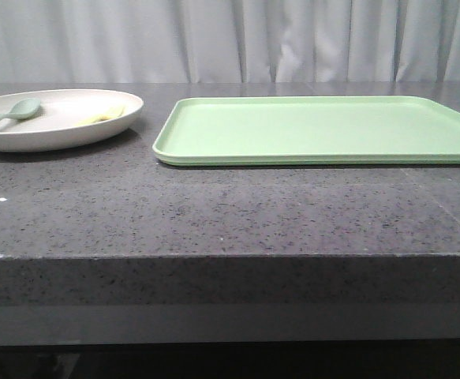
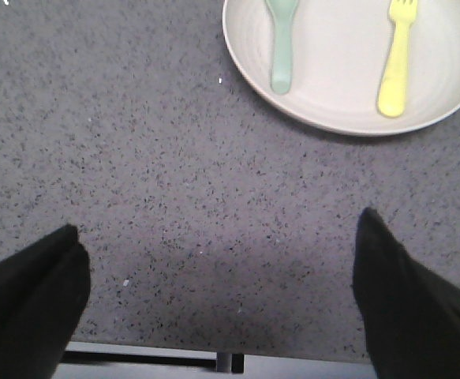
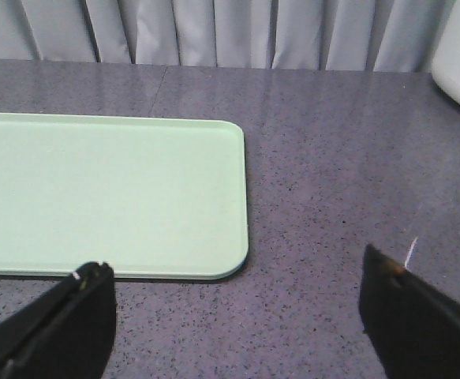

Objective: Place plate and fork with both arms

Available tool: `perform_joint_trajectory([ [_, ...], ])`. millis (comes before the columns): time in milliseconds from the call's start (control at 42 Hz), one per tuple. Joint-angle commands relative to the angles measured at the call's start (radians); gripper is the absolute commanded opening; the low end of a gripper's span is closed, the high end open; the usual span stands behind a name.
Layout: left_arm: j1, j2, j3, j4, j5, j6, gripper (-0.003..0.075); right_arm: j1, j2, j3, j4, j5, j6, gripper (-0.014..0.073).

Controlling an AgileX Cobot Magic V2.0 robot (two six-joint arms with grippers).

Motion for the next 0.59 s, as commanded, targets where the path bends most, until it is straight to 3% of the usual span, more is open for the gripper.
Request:
perform_joint_trajectory([
  [0, -0.005, 0.095, -0.07, -0.001, -0.032, 0.024, 0.0605, -0.007, 0.015, -0.03, -0.002, -0.075, -0.008, 0.0644],
  [190, 0.044, 0.28, -0.163, -0.026, -0.029, 0.066, 0.0557, -0.007, 0.015, -0.03, -0.002, -0.075, -0.008, 0.0644],
  [428, 0.149, 0.513, -0.367, -0.283, 0.069, 0.293, 0.0524, -0.007, 0.015, -0.03, -0.002, -0.075, -0.008, 0.0644],
  [571, 0.162, 0.643, -0.499, -0.288, 0.108, 0.314, 0.0503, -0.007, 0.015, -0.03, -0.002, -0.081, -0.008, 0.0644],
])
